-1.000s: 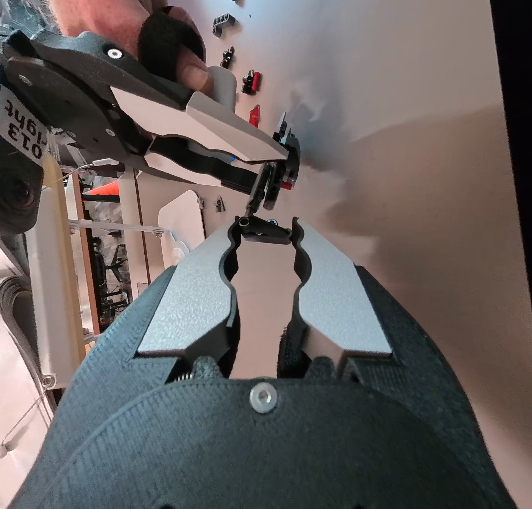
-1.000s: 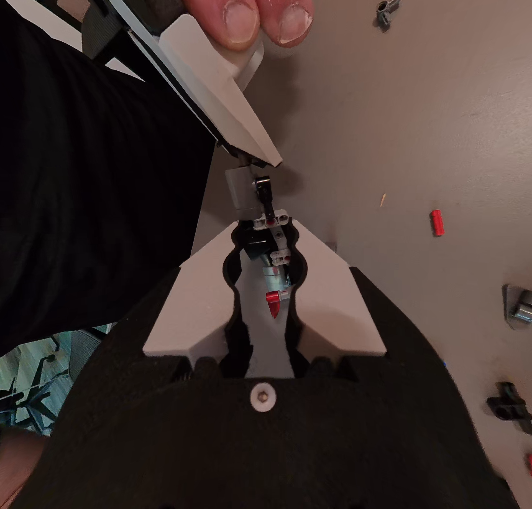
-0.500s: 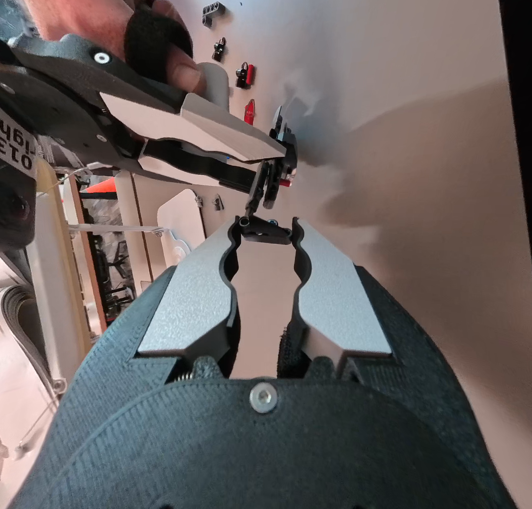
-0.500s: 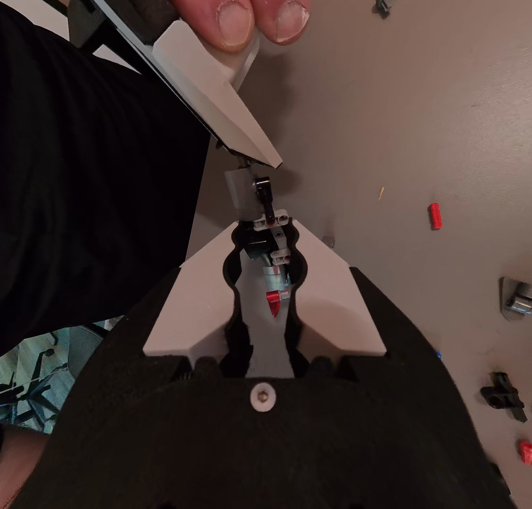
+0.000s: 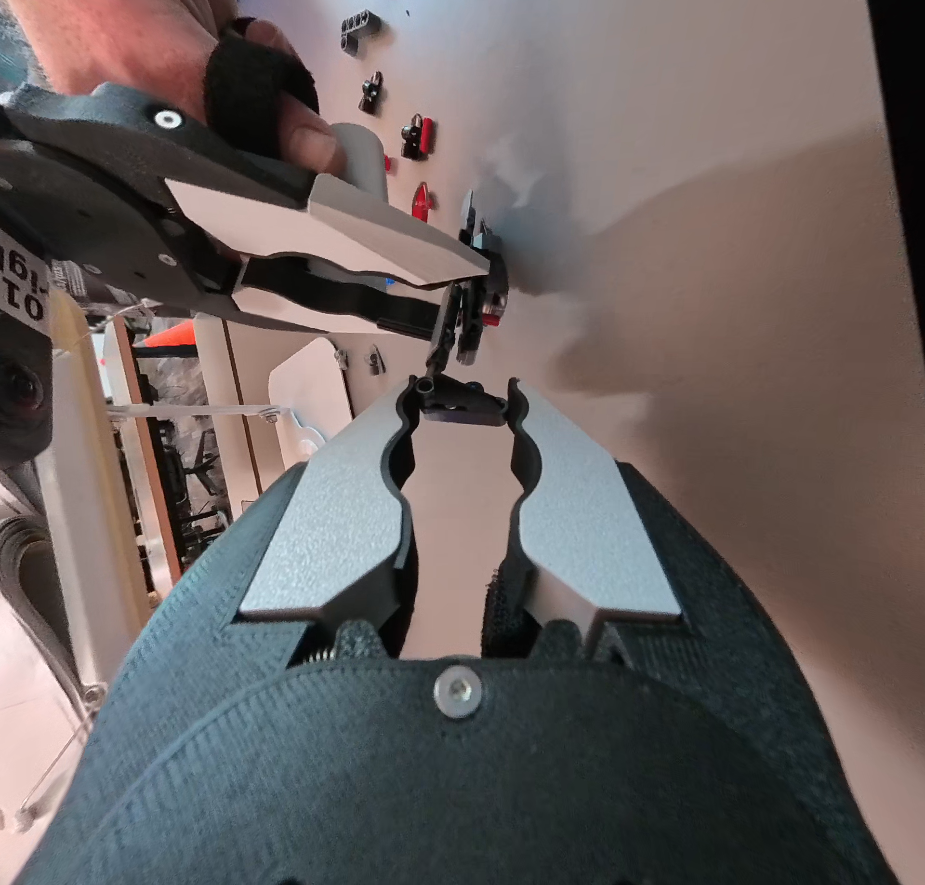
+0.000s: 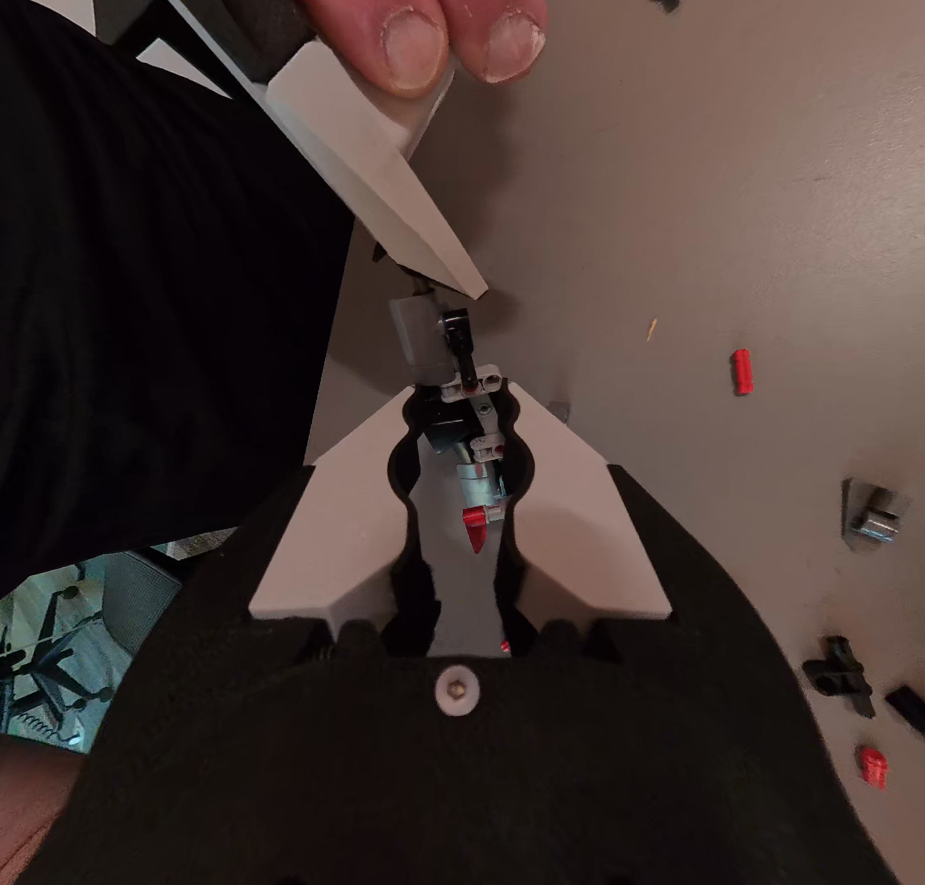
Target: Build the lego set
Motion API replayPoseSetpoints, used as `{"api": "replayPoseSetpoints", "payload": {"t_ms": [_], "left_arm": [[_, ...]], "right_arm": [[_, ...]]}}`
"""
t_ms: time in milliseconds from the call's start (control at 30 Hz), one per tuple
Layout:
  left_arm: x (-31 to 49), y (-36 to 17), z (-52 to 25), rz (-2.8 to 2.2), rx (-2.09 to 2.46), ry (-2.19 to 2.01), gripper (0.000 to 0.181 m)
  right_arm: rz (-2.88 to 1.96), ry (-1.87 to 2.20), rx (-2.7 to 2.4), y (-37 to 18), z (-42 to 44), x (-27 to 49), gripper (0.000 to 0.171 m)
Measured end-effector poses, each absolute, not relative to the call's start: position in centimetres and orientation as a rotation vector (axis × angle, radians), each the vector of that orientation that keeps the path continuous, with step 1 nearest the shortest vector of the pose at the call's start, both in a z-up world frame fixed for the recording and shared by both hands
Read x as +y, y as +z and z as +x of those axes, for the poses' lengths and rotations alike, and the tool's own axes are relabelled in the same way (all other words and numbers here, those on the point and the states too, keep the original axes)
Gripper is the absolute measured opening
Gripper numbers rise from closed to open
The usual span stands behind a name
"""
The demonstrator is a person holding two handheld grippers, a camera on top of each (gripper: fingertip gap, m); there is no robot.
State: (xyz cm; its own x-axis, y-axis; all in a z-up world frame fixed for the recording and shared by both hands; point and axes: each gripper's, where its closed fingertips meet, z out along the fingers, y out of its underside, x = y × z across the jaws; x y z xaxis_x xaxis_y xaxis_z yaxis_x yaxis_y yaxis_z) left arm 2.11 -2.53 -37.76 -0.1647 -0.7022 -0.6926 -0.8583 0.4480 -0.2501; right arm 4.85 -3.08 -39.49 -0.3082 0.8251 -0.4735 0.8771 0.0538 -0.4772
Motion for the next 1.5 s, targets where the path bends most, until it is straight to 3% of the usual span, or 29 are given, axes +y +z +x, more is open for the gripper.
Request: {"api": "replayPoseSetpoints", "payload": {"t_ms": [500,1233,1367,1500], "left_arm": [[-2.0,-37.9,2.5,-1.262,1.965,0.286,0.033],[0.4,-38.0,2.2,-1.365,1.769,0.331,0.032],[0.2,-38.5,2.7,-1.342,1.784,0.331,0.032],[0.2,-38.9,2.8,-1.356,1.777,0.311,0.032]], "right_arm": [[1.789,-1.092,2.246,-39.6,5.2,-3.0,0.026],[2.22,-1.403,2.133,-38.9,2.9,-1.4,0.036],[2.256,-1.385,2.162,-38.9,3.1,-1.3,0.028],[2.313,-1.327,2.197,-39.4,3.6,-1.2,0.035]]}}
